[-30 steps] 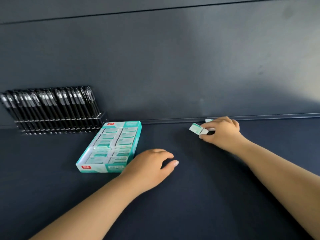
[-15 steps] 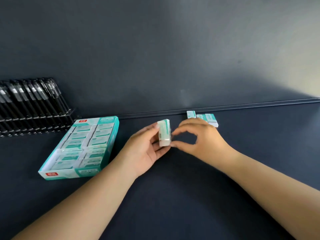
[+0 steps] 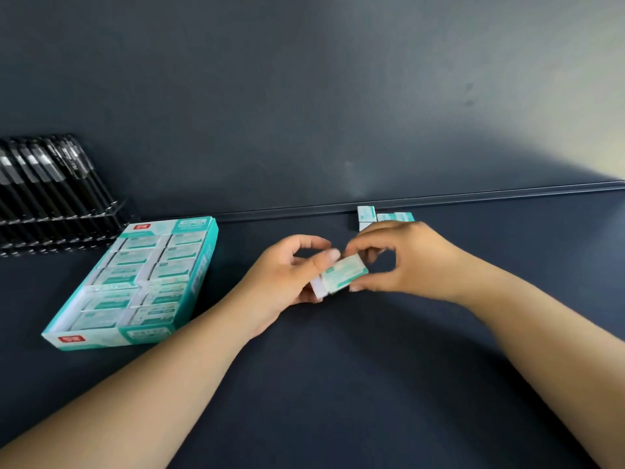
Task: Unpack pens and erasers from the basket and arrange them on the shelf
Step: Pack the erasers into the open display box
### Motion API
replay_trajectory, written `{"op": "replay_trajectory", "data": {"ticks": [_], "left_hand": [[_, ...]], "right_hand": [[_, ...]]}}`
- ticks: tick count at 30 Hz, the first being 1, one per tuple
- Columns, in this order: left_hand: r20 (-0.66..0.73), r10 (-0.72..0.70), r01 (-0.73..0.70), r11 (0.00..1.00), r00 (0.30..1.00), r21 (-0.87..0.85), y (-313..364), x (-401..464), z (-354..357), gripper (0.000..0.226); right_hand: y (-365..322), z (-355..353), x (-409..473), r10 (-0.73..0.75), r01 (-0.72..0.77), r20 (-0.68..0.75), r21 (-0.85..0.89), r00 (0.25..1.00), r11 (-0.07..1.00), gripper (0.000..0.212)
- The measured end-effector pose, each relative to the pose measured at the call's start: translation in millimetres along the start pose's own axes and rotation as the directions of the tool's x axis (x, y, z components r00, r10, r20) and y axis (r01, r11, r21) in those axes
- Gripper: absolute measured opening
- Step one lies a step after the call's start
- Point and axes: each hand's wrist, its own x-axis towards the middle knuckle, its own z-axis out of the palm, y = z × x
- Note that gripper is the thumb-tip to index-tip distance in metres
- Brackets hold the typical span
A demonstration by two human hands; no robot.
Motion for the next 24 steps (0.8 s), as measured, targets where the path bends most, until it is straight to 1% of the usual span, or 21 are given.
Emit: {"op": "replay_trajectory", "data": {"ticks": [2,3,5,6,7,9,12,14,16,18,20,22,24], "left_hand": [[-0.05,0.002,-0.003,0.999,0.999,-0.036,1.5,8.2,4.6,0.003],[-0.077,0.021,-0.021,1.0,0.997,0.002,1.2,13.5,6.1,0.003],[-0.121,0.101,-0.079,0.982,0.988,0.17,-0.5,27.6,10.1,0.003],[-0.137,0.149,-0.108,0.957,0.979,0.269,-0.8,35.8,13.2,0.004],[-0.15,0.187,-0.122,0.923,0.971,0.365,-1.5,43.7,16.2,0.007],[-0.158,0.226,-0.112,0.844,0.961,0.524,-3.6,61.7,25.4,0.022],[-0.163,0.21,-0.03,0.694,0.964,0.719,-4.9,90.2,43.0,0.051],[-0.174,0.196,0.034,0.564,0.965,0.825,-3.2,106.5,53.0,0.062],[-0.187,0.18,0.075,0.493,0.966,0.867,-1.5,118.6,58.7,0.065],[-0.183,0.171,0.08,0.48,0.968,0.874,-1.7,123.9,58.9,0.06],[-0.174,0.165,0.067,0.507,0.971,0.859,-2.1,125.4,56.8,0.052],[-0.143,0.153,0.035,0.555,0.978,0.831,-1.9,123.0,51.1,0.043],[-0.095,0.134,-0.01,0.627,0.986,0.779,-0.2,117.7,43.2,0.031]], "right_hand": [[10.4,-18.0,-2.2,0.056,-0.056,-0.048,-0.005,0.997,0.998,0.022],[17.3,-27.5,-3.4,0.098,-0.097,-0.086,0.013,0.992,0.995,0.022],[33.9,-44.4,-7.0,0.18,-0.177,-0.163,0.034,0.97,0.984,0.027],[43.1,-50.4,-8.5,0.219,-0.218,-0.196,0.028,0.956,0.976,0.026],[52.1,-53.7,-9.0,0.256,-0.26,-0.222,0.014,0.941,0.966,0.023],[67.9,-55.3,-9.2,0.324,-0.338,-0.253,-0.009,0.911,0.941,0.017],[88.4,-50.4,-7.9,0.385,-0.401,-0.229,-0.028,0.894,0.916,0.019],[97.8,-48.3,-6.0,0.424,-0.429,-0.208,0.02,0.882,0.903,0.018],[105.5,-47.4,-4.4,0.451,-0.448,-0.191,0.062,0.872,0.892,0.015],[109.5,-46.6,-3.2,0.467,-0.462,-0.183,0.073,0.865,0.884,0.014],[112.3,-47.3,-2.4,0.476,-0.47,-0.177,0.079,0.861,0.879,0.013],[112.8,-47.2,-1.0,0.484,-0.476,-0.169,0.087,0.859,0.875,0.014],[111.7,-46.3,0.7,0.482,-0.475,-0.167,0.081,0.86,0.876,0.021]]}}
